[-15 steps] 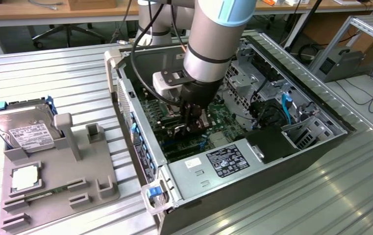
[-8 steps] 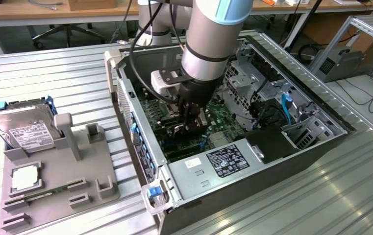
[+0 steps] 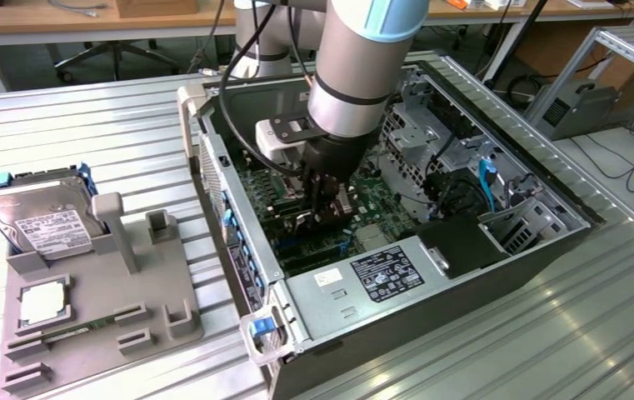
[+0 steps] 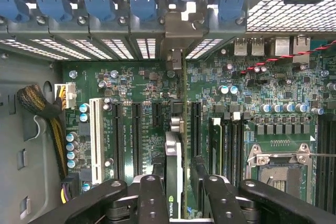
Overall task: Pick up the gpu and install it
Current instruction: 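Insert the gpu into the slot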
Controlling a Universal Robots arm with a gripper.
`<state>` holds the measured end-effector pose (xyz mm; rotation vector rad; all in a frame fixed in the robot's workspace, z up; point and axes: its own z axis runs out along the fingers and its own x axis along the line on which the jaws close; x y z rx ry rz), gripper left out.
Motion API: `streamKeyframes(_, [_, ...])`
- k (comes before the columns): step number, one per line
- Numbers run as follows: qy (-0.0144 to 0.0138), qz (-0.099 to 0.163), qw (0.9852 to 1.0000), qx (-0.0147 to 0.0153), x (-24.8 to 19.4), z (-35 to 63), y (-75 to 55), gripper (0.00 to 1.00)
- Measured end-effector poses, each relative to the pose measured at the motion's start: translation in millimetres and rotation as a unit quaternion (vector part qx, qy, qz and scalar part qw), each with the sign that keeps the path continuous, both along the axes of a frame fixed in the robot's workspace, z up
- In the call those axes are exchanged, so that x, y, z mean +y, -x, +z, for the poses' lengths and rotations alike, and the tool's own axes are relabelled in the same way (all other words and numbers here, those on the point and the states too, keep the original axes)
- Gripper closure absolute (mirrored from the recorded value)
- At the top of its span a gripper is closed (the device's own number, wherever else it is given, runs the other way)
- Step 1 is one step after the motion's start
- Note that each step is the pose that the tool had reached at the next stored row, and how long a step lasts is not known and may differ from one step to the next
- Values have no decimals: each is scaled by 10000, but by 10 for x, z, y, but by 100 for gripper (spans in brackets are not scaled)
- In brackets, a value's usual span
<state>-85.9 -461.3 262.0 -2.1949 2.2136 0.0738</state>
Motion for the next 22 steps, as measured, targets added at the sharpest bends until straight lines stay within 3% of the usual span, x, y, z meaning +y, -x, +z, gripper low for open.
streamKeyframes(2, [-6,0,10000,0,0,0,1,66])
streamKeyframes(4, [-32,0,10000,0,-2,0,2,66])
streamKeyframes(7, [-30,0,10000,1,-3,1,3,68])
streamKeyframes(8, [-31,0,10000,0,-2,0,3,74])
streamKeyframes(22, [-29,9,10000,-46,-3,16,34,74])
